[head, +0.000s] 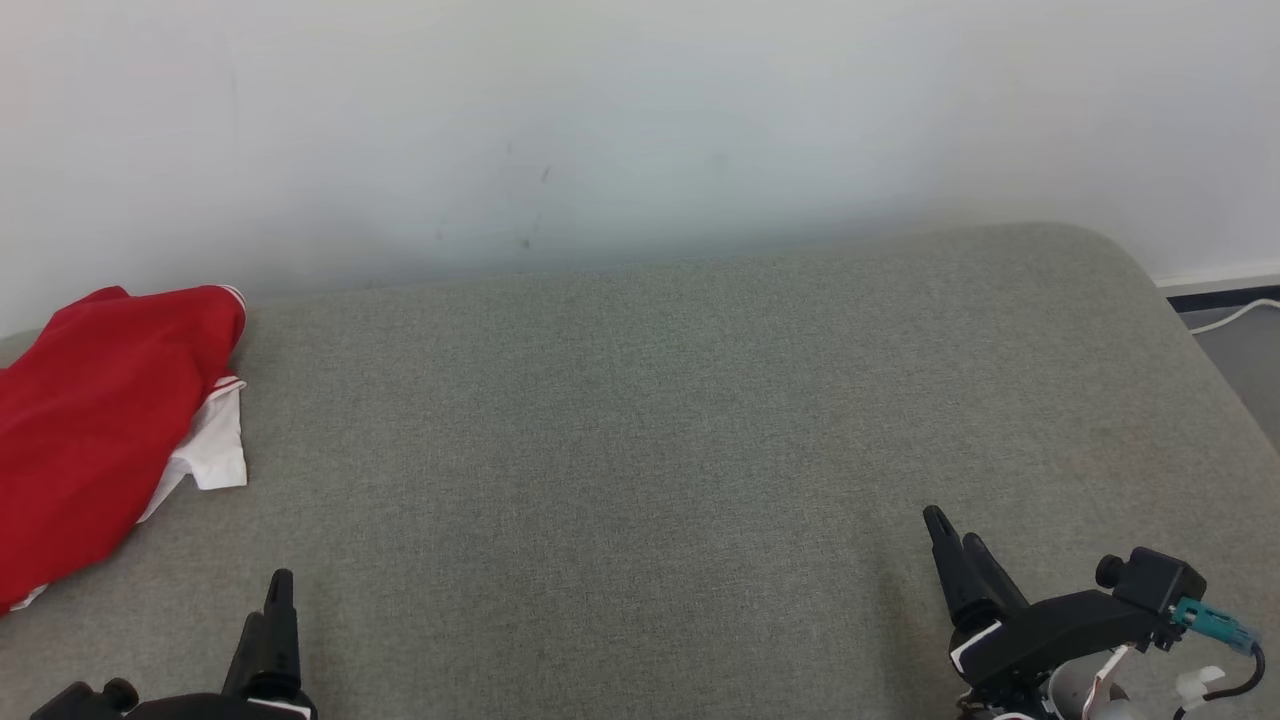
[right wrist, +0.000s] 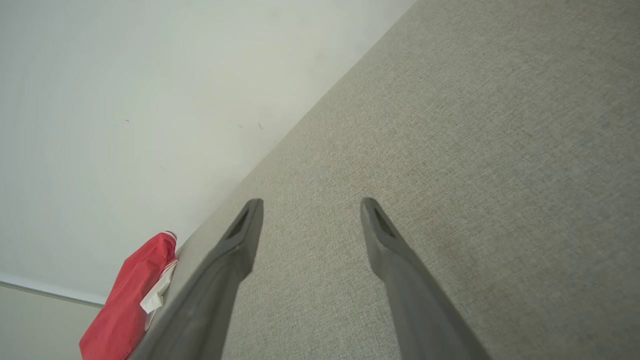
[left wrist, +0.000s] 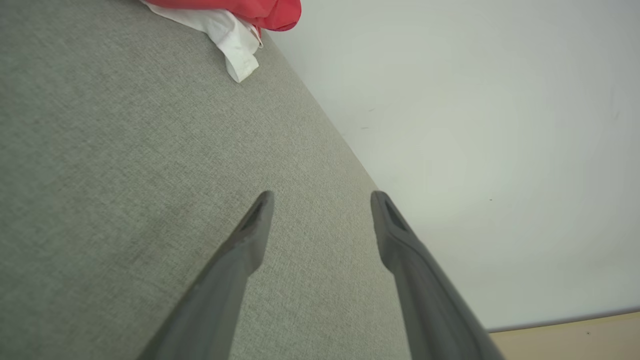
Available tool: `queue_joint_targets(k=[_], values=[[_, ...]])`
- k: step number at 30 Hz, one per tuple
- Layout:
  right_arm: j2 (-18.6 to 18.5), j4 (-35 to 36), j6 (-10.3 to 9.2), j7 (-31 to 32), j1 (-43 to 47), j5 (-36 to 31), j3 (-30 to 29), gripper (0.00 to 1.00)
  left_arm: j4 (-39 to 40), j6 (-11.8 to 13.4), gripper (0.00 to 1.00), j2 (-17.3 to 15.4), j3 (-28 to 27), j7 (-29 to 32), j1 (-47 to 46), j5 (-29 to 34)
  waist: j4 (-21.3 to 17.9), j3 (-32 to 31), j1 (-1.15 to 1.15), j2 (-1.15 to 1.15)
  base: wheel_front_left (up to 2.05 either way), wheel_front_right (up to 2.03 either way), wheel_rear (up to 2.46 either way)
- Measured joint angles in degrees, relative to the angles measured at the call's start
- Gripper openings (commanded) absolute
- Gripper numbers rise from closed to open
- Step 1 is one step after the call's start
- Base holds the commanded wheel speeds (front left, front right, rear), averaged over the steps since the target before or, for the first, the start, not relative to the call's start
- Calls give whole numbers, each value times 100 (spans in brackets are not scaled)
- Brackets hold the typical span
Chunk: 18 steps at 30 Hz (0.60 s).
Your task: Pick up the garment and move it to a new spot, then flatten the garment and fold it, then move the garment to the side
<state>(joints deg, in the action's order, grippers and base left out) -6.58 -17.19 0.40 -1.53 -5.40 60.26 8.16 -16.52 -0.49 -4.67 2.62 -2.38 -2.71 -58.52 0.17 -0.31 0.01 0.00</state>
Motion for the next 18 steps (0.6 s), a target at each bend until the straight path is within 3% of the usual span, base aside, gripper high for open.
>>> queue_joint_targets(k=[18], values=[[-135,77,-256,-156,-114,-1432,281,100,234,263,100,22,-121,-127,3,1675,-10,1,-1,0,0,0,0]])
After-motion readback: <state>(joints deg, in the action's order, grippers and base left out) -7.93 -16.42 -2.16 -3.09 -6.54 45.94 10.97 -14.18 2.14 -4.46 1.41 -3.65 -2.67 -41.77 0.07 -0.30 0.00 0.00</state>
